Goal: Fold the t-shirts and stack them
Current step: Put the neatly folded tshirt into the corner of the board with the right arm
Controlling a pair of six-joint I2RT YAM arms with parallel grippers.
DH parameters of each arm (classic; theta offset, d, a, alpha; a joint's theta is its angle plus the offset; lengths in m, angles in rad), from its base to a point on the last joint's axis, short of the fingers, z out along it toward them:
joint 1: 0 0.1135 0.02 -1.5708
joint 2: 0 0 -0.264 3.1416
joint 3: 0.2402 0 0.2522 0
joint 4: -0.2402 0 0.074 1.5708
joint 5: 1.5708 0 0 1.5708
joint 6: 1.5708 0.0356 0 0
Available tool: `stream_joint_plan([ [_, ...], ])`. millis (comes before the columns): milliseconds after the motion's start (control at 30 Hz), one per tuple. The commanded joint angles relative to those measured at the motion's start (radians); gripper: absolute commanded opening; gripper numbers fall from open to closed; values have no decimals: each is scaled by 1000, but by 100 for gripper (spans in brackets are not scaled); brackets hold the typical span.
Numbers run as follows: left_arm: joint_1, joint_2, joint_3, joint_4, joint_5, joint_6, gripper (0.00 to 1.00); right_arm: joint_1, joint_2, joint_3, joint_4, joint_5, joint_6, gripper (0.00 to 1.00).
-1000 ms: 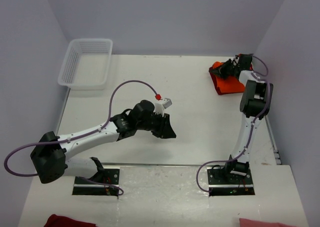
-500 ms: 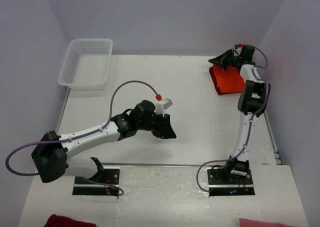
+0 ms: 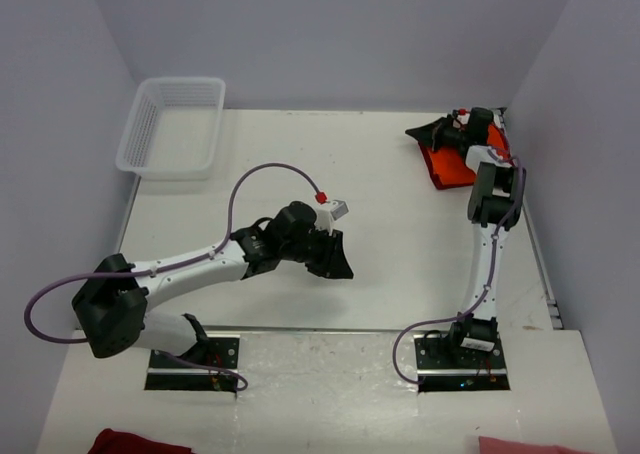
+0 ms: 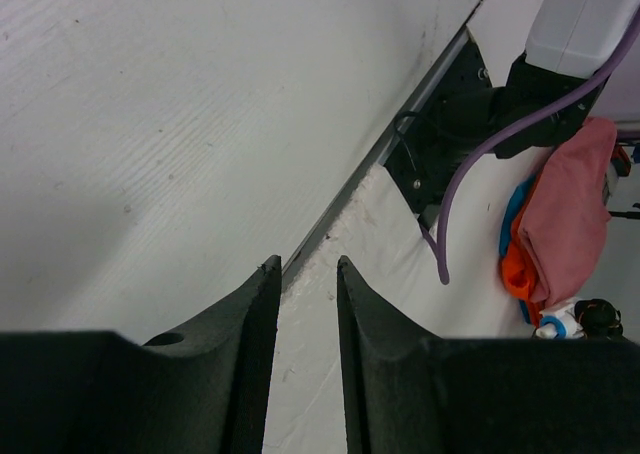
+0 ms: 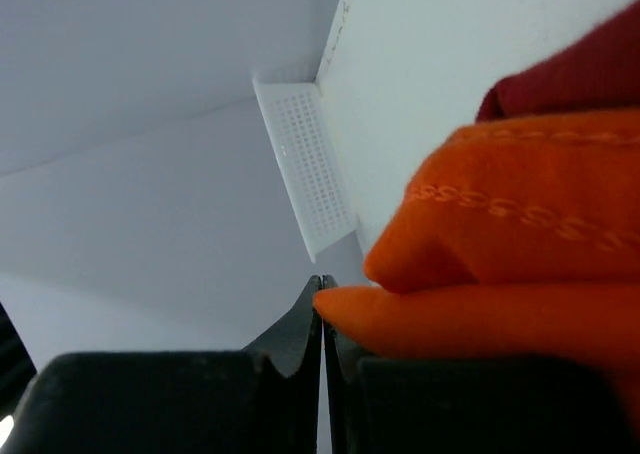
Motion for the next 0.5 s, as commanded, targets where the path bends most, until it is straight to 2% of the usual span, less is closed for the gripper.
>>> stream_joint_plan([
  [0, -6, 19, 51, 40, 24, -10, 31, 27, 57, 77, 158, -74, 167, 0],
  [200, -6, 36, 58, 43, 21, -16, 31, 28, 100, 97, 205, -75, 207, 0],
  [300, -6, 32, 57, 43, 23, -20, 31, 28, 86, 144, 163, -94, 126, 0],
  [467, -12, 13, 46, 43, 15, -30, 31, 27, -50, 100, 48, -55, -160, 0],
])
